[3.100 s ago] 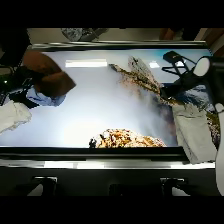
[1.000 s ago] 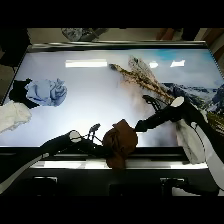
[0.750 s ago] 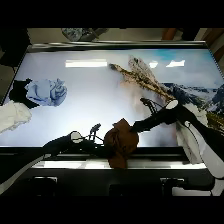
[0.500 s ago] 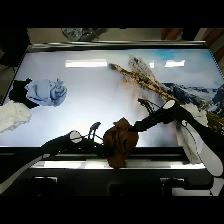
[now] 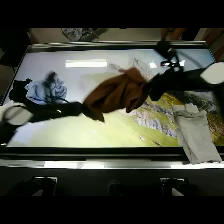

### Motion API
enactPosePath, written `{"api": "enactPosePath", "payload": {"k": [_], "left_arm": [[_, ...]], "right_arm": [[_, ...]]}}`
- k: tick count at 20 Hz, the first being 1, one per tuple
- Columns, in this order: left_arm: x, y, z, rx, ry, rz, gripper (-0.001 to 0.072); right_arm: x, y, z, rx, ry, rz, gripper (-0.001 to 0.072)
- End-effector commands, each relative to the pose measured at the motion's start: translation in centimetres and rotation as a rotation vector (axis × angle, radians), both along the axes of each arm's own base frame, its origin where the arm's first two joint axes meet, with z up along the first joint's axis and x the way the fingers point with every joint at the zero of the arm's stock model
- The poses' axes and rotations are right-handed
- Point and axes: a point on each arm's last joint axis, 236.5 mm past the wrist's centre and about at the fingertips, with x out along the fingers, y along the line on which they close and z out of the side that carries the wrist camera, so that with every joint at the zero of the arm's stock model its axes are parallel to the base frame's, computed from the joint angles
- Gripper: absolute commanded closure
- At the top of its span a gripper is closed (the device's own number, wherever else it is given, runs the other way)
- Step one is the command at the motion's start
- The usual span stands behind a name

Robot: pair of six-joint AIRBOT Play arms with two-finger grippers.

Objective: Fold the shirts.

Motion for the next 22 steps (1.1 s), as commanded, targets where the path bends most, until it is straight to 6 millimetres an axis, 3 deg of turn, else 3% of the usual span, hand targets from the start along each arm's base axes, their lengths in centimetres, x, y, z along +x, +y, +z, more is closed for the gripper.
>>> {"api": "enactPosePath", "payload": {"k": [1, 3, 7, 9, 15, 19, 22], "left_arm": [[0.1, 6.9, 12.2, -0.003, -0.295, 0.177, 0.0677], [-0.9, 7.0, 14.4, -0.020, -0.345, 0.178, 0.0677], [-1.8, 6.6, 12.2, 0.042, -0.283, 0.136, 0.0676], [-2.0, 7.1, 12.5, 0.061, -0.299, 0.144, 0.0676], [-5.9, 7.5, 16.2, 0.025, -0.398, 0.143, 0.0676], [-9.2, 7.1, 13.6, 0.083, -0.289, 0.067, 0.0676], [-9.3, 7.1, 13.7, 0.082, -0.293, 0.067, 0.0676]], "right_arm": [[-3.7, -1.9, 10.8, -0.031, -0.326, -0.055, 0.0660], [-6.5, -1.5, 11.1, -0.041, -0.311, -0.016, 0.0660], [-10.8, -1.5, 6.2, -0.157, -0.096, 0.108, 0.0660], [-11.7, -2.2, 5.2, -0.198, -0.053, 0.114, 0.0660], [-15.4, -2.5, 8.2, -0.204, -0.158, 0.106, 0.0660], [-19.0, -3.1, 6.2, -0.248, -0.039, 0.147, 0.0660], [-18.9, -3.2, 6.1, -0.234, -0.019, 0.122, 0.0660]]}}
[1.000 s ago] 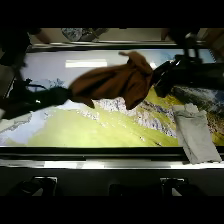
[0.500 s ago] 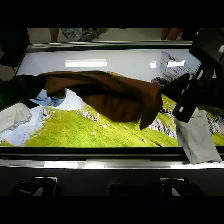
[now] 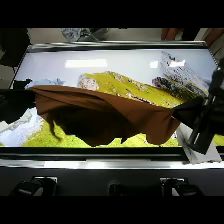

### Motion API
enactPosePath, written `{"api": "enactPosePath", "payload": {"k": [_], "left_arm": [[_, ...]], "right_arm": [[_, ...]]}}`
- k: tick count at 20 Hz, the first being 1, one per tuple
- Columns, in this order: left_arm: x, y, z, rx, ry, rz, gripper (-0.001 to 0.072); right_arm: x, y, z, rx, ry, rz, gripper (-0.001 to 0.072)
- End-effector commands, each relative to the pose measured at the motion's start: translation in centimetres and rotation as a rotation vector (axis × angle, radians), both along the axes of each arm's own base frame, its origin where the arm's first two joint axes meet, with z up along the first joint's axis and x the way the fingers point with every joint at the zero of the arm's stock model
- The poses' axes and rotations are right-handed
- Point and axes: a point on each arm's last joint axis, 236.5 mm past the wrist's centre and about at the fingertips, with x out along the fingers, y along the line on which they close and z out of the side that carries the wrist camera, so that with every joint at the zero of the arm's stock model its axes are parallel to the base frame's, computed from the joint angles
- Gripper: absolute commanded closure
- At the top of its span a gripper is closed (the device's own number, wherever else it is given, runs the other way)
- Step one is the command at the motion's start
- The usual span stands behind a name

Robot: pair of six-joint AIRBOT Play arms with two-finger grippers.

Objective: Fold the shirts.

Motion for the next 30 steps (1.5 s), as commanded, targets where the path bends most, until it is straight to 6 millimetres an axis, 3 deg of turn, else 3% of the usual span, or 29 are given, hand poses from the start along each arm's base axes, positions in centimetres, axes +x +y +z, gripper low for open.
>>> {"api": "enactPosePath", "payload": {"k": [1, 4, 6, 8, 10, 11, 13, 14, 15, 16, 19, 22, 23, 24, 26, 28, 30], "left_arm": [[-0.6, 0.0, -0.6, 0.016, 0.025, -0.010, 0.0676], [2.0, -0.1, -0.9, 0.002, 0.021, 0.012, 0.0676], [5.6, -0.8, -2.5, -0.003, 0.045, 0.013, 0.0676], [10.2, -2.5, -5.5, -0.024, 0.091, -0.019, 0.0675], [14.7, -4.0, -11.6, -0.029, 0.212, -0.032, 0.0675], [16.4, -4.5, -15.9, -0.013, 0.303, -0.031, 0.0674], [17.8, -5.1, -24.1, 0.014, 0.501, -0.036, 0.0662], [17.3, -5.4, -27.4, 0.023, 0.596, -0.054, 0.0506], [16.3, -6.0, -30.1, 0.006, 0.704, -0.073, 0.0154], [15.1, -6.5, -31.7, -0.011, 0.796, -0.100, 0.0001], [11.8, -4.3, -32.9, 0.060, 0.933, -0.149, 0.0001], [7.3, 0.6, -32.9, 0.206, 1.040, -0.146, 0.0001], [5.2, 1.1, -33.4, 0.201, 1.073, -0.142, 0.0001], [2.7, 0.6, -34.4, 0.174, 1.115, -0.149, 0.0001], [-2.0, -2.6, -36.7, 0.028, 1.186, -0.159, 0.0001], [-4.2, -6.1, -39.0, -0.113, 1.188, -0.113, 0.0001], [-4.8, -8.9, -40.5, -0.179, 1.164, -0.072, 0.0002]], "right_arm": [[-0.9, -0.5, -0.7, -0.015, 0.045, -0.021, 0.0660], [1.3, -1.9, -1.7, -0.039, 0.073, -0.099, 0.0660], [3.8, -2.2, -4.1, -0.044, 0.170, -0.145, 0.0660], [7.6, -2.1, -7.8, -0.034, 0.275, -0.188, 0.0660], [11.6, -2.2, -12.7, -0.034, 0.360, -0.233, 0.0660], [13.6, -2.5, -15.9, -0.036, 0.422, -0.283, 0.0660], [16.1, -2.6, -22.1, -0.038, 0.549, -0.351, 0.0660], [16.9, -2.4, -24.9, -0.034, 0.614, -0.366, 0.0660], [17.3, -1.9, -26.9, -0.026, 0.663, -0.367, 0.0660], [17.7, -1.6, -28.7, -0.018, 0.702, -0.369, 0.0660], [17.9, -1.5, -31.8, -0.024, 0.774, -0.386, 0.0660], [17.8, -1.7, -32.1, -0.036, 0.778, -0.384, 0.0660], [17.7, -1.8, -32.1, -0.043, 0.777, -0.381, 0.0660], [17.7, -1.8, -32.1, -0.047, 0.777, -0.375, 0.0660], [17.7, -1.8, -32.1, -0.048, 0.777, -0.374, 0.0660], [17.6, -1.8, -32.2, -0.049, 0.780, -0.372, 0.0660], [17.2, -1.8, -32.2, -0.054, 0.796, -0.368, 0.0660]]}}
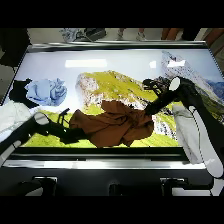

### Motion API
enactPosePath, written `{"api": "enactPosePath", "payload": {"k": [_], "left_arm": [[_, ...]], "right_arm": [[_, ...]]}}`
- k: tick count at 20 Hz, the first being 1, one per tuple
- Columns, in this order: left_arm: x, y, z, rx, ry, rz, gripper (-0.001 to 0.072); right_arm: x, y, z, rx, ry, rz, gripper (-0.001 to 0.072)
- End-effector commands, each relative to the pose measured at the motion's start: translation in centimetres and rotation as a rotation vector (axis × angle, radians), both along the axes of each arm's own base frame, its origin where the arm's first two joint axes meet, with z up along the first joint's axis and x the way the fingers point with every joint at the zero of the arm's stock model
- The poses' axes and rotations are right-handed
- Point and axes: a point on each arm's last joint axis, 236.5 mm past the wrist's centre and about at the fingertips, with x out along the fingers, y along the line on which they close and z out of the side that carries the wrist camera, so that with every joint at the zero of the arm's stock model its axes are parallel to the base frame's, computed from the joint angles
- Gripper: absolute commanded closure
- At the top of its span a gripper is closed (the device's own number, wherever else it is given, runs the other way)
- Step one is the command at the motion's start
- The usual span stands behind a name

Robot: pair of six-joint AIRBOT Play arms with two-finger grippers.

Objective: Fold the shirts.

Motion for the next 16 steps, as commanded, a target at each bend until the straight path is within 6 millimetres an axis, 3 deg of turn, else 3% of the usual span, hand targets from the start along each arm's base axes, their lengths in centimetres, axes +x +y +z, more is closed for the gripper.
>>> {"api": "enactPosePath", "payload": {"k": [1, 2, 4, 6, 7, 9, 10, 12, 13, 15, 16], "left_arm": [[-1.7, -4.3, -2.3, -0.072, -0.020, 0.147, 0.0002], [-1.1, -5.4, -2.3, -0.075, -0.057, 0.163, 0.0007], [0.6, -6.5, -2.2, -0.064, -0.128, 0.230, 0.0133], [2.1, -6.4, -2.2, -0.056, -0.138, 0.318, 0.0133], [2.6, -6.3, -2.2, -0.055, -0.135, 0.347, 0.0190], [3.4, -6.9, -1.3, -0.072, -0.163, 0.314, 0.0673], [4.1, -7.4, 0.2, -0.093, -0.224, 0.252, 0.0673], [6.7, -7.4, 5.3, -0.140, -0.378, 0.144, 0.0675], [8.6, -6.1, 9.1, -0.136, -0.483, 0.114, 0.0675], [12.0, -1.9, 18.5, -0.096, -0.716, 0.096, 0.0675], [13.0, 1.2, 24.7, -0.071, -0.845, 0.123, 0.0675]], "right_arm": [[-0.7, 0.1, -0.1, 0.000, 0.029, 0.018, 0.0659], [-1.0, 0.1, -0.2, -0.001, 0.038, 0.027, 0.0659], [-1.3, 0.1, -0.1, -0.001, 0.046, 0.038, 0.0660], [-1.2, 0.3, 0.4, 0.012, 0.035, 0.035, 0.0660], [-1.1, 0.3, 0.8, 0.012, 0.022, 0.034, 0.0660], [-0.9, 0.2, 2.0, 0.008, -0.019, 0.032, 0.0660], [-0.7, 0.0, 2.9, -0.001, -0.050, 0.029, 0.0660], [0.6, -1.9, 6.0, -0.072, -0.172, -0.012, 0.0660], [1.6, -3.4, 8.7, -0.129, -0.261, -0.055, 0.0660], [2.7, -7.0, 16.3, -0.242, -0.464, -0.164, 0.0660], [2.7, -8.7, 21.2, -0.287, -0.593, -0.221, 0.0660]]}}
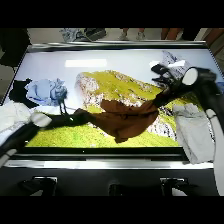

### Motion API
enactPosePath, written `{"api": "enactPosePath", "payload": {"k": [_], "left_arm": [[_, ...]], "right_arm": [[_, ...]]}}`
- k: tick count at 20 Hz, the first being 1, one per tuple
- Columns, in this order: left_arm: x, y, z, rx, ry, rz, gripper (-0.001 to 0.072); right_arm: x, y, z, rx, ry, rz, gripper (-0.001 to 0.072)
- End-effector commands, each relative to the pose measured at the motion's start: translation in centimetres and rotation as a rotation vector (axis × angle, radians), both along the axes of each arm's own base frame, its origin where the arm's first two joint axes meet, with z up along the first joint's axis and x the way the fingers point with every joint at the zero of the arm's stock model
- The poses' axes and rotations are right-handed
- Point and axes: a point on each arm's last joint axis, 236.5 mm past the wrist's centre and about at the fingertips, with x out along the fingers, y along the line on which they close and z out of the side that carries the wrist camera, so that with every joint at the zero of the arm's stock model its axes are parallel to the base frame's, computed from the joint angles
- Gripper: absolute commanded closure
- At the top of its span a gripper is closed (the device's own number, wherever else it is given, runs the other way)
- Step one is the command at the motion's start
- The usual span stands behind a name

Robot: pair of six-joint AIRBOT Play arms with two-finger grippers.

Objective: Fold the shirts.

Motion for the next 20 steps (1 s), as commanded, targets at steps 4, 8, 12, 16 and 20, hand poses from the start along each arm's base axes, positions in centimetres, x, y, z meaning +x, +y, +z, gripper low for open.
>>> {"api": "enactPosePath", "payload": {"k": [4, 8, 12, 16, 20], "left_arm": [[-2.7, 15.2, 33.6, 0.176, -0.710, 0.243, 0.0674], [-9.3, 15.4, 39.5, 0.204, -0.787, 0.281, 0.0673], [-11.1, 12.5, 39.9, 0.114, -0.783, 0.179, 0.0673], [-9.6, 13.8, 37.7, 0.173, -0.708, 0.197, 0.0673], [-4.2, 15.8, 25.1, 0.211, -0.346, 0.140, 0.0672]], "right_arm": [[-8.4, -9.9, 30.2, -0.175, -0.798, -0.342, 0.0659], [-21.0, -10.9, 39.0, -0.009, -1.103, -0.448, 0.0661], [-24.9, -11.7, 37.5, -0.019, -1.053, -0.480, 0.0660], [-22.7, -11.7, 32.8, -0.105, -0.833, -0.446, 0.0660], [-15.8, -7.9, 21.3, -0.127, -0.359, -0.289, 0.0658]]}}
